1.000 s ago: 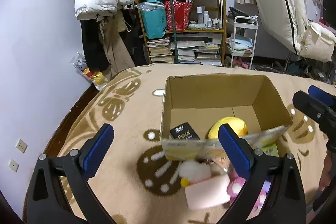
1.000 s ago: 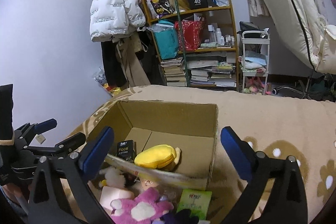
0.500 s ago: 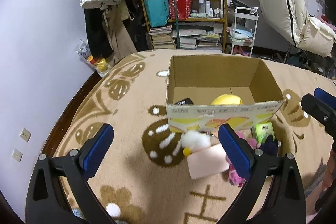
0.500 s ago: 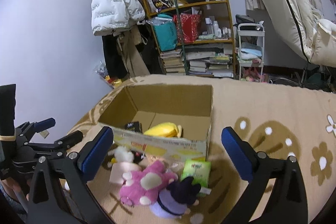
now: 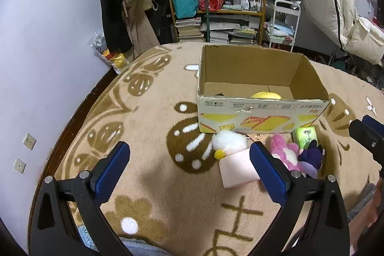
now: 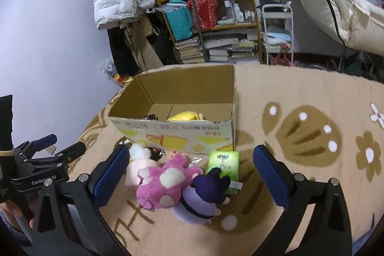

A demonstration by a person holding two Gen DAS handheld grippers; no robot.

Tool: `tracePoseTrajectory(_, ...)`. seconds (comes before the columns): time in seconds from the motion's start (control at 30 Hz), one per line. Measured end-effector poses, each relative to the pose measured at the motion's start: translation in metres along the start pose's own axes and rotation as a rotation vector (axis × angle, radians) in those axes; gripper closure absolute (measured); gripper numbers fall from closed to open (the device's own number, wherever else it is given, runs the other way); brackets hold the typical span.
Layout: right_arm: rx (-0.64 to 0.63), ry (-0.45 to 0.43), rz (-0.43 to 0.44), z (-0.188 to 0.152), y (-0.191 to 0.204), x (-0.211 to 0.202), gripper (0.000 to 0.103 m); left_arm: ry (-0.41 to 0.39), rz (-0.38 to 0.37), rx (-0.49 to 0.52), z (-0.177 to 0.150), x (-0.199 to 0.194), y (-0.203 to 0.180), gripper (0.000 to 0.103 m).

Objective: Organize soft objects
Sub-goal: 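Withdraw both tools from the box back toward the remaining items, then close the left tool on the pink block while the right tool grasps the purple-hatted plush doll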

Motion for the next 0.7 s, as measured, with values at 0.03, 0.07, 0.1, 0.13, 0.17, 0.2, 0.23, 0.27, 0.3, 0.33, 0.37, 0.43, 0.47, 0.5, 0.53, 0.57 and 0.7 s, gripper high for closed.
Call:
tracePoseTrajectory(0.03,0.006,0.007,-0.003,0.000,-0.001,0.002,0.000,0.007,0.001,0.002,0.000,0.003,-0.001,0.004)
tracePoseTrajectory(0.07,0.012,0.013,-0.004,0.000,-0.003,0.004,0.000,0.013,0.002,0.004,0.000,0.006,-0.002,0.004)
tracePoseTrajectory(0.1,0.023,0.024,-0.004,0.000,-0.005,0.007,0.000,0.018,0.002,0.006,-0.001,0.008,-0.003,0.004)
tracePoseTrajectory(0.13,0.031,0.032,-0.004,0.000,-0.007,0.009,0.000,0.023,0.001,0.008,0.000,0.010,-0.003,0.004)
tracePoseTrajectory(0.17,0.037,0.041,-0.003,0.000,-0.008,0.012,0.000,0.029,-0.001,0.009,0.000,0.013,-0.004,0.004)
tracePoseTrajectory(0.2,0.046,0.051,0.000,0.000,-0.010,0.015,0.000,0.036,-0.003,0.010,0.001,0.016,-0.005,0.004)
tracePoseTrajectory(0.23,0.055,0.061,0.001,0.000,-0.012,0.018,0.000,0.043,-0.004,0.012,0.002,0.019,-0.006,0.004)
tracePoseTrajectory(0.27,0.061,0.069,0.003,0.001,-0.013,0.020,0.000,0.049,-0.004,0.013,0.002,0.021,-0.007,0.004)
tracePoseTrajectory(0.3,0.066,0.079,0.003,0.001,-0.015,0.023,0.000,0.054,-0.004,0.014,0.002,0.023,-0.008,0.004)
tracePoseTrajectory(0.33,0.070,0.088,0.002,0.001,-0.016,0.025,0.000,0.060,-0.004,0.015,0.003,0.026,-0.009,0.004)
tracePoseTrajectory(0.37,0.077,0.099,0.002,0.001,-0.017,0.028,0.000,0.067,-0.005,0.018,0.003,0.029,-0.010,0.004)
tracePoseTrajectory(0.43,0.088,0.118,0.002,0.001,-0.019,0.033,0.000,0.079,-0.008,0.023,0.004,0.033,-0.012,0.004)
tracePoseTrajectory(0.47,0.093,0.129,0.002,0.001,-0.020,0.036,0.000,0.085,-0.009,0.025,0.004,0.035,-0.013,0.004)
tracePoseTrajectory(0.5,0.100,0.144,0.000,0.001,-0.021,0.040,0.000,0.088,-0.009,0.028,0.004,0.037,-0.015,0.004)
tracePoseTrajectory(0.53,0.105,0.152,-0.001,0.001,-0.022,0.042,0.000,0.092,-0.009,0.030,0.005,0.039,-0.016,0.004)
tracePoseTrajectory(0.57,0.110,0.163,-0.001,0.001,-0.023,0.045,0.000,0.100,-0.009,0.035,0.005,0.042,-0.018,0.004)
tracePoseTrajectory(0.7,0.140,0.208,-0.016,0.000,-0.029,0.057,0.000,0.122,-0.014,0.043,0.005,0.050,-0.023,0.004)
Point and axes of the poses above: each gripper's, at about its wrist camera, not at the fingertips, and x roughly the way its jaws point, y to its left, z to its top, the point moved 1 cm from there along x, roughly the way its jaws point, and after that the axes turned 12 degrees about y, right-handed, at the moved point
